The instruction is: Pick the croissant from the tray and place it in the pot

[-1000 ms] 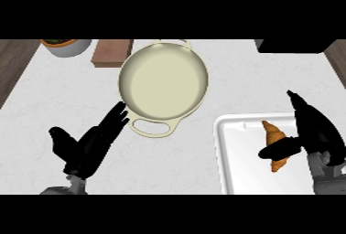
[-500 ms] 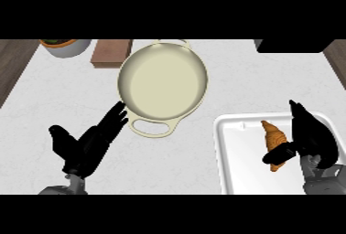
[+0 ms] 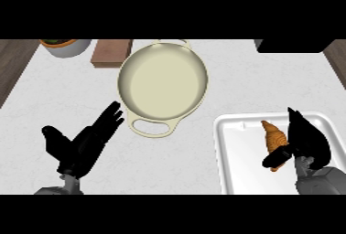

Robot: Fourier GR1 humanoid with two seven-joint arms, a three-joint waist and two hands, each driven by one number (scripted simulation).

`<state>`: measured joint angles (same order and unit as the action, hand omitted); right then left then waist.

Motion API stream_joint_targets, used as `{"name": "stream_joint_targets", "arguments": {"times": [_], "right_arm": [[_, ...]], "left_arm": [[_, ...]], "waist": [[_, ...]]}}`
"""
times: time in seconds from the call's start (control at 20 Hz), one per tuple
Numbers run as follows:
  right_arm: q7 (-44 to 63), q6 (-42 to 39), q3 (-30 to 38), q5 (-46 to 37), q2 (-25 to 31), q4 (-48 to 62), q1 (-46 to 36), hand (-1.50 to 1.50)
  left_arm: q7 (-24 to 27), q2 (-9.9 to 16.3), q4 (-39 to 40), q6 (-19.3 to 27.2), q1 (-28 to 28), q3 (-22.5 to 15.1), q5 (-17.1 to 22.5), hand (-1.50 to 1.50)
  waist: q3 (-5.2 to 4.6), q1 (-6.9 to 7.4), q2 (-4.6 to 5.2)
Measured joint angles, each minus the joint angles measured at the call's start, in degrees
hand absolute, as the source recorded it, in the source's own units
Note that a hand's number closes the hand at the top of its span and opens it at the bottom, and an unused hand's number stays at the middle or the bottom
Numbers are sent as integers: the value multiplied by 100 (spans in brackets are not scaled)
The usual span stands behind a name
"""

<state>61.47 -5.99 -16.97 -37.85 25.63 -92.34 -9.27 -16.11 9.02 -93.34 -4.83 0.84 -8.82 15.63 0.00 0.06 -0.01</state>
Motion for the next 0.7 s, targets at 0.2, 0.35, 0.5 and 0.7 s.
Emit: {"name": "stream_joint_targets", "arguments": {"times": [0.2,0.35,0.5,0.7], "right_arm": [[-75,-80,179,-132,-85,-41,176,-150],[-133,-109,303,-275,-259,110,140,-150],[-265,-123,416,-419,-377,324,159,-150],[-412,-178,609,-563,-505,576,167,-150]], "left_arm": [[-39,-113,-79,4,-62,-85,-106,0],[-150,-122,-150,-32,-41,-21,-92,0],[-164,-193,-174,-35,-93,-58,-179,0],[-171,-256,-204,-52,-82,6,-230,0]], "waist": [[0,-7,-2],[1,-1,0],[0,2,0],[0,2,0]]}}
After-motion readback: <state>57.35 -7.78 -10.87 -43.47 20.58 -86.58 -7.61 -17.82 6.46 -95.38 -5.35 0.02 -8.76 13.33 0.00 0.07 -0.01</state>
